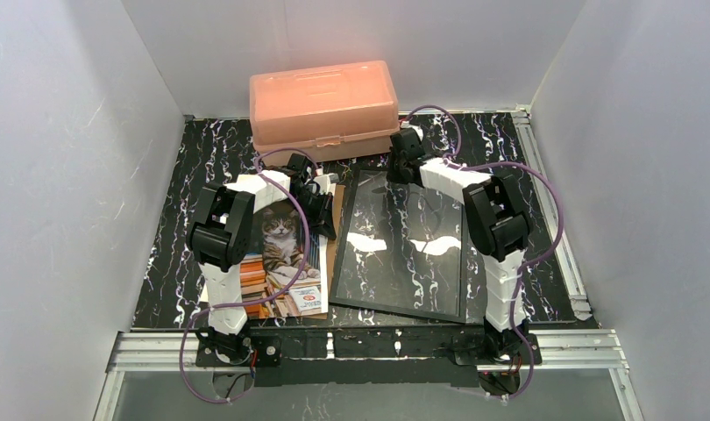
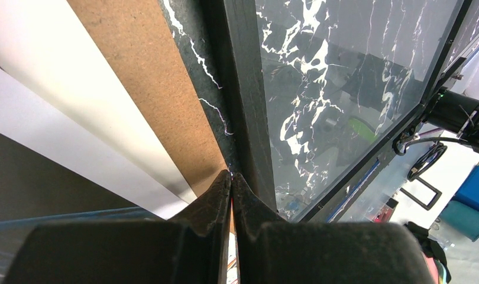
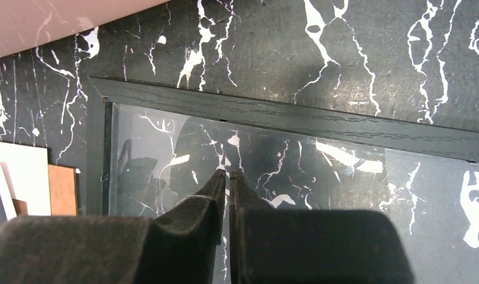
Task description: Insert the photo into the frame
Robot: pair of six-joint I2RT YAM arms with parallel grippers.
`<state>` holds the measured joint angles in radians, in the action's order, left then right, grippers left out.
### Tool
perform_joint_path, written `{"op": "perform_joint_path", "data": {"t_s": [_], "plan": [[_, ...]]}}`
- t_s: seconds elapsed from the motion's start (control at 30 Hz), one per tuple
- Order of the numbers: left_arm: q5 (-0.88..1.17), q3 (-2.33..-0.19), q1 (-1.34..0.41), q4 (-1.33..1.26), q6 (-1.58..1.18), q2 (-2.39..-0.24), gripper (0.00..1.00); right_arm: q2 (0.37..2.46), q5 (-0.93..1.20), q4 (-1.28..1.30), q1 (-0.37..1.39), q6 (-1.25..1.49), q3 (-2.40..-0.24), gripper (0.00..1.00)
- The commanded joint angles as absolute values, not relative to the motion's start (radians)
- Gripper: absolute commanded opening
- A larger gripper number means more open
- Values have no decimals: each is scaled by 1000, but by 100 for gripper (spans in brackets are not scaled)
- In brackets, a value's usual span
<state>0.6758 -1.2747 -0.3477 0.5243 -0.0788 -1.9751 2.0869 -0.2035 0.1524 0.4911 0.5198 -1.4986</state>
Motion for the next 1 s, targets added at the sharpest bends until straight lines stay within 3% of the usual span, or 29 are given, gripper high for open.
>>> {"op": "perform_joint_path", "data": {"t_s": [0.0,0.8,0.97], "plan": [[707,-1303,-344,550,-67,-1945,2,2106,-225,122,493,525,-1542,15],[713,-1296,-345,548,-66,-1940,1,2110,-215,125,493,526,-1536,9],[715,-1296,-343,552,-66,-1937,1,2036,-179,113,492,525,-1531,18]]}}
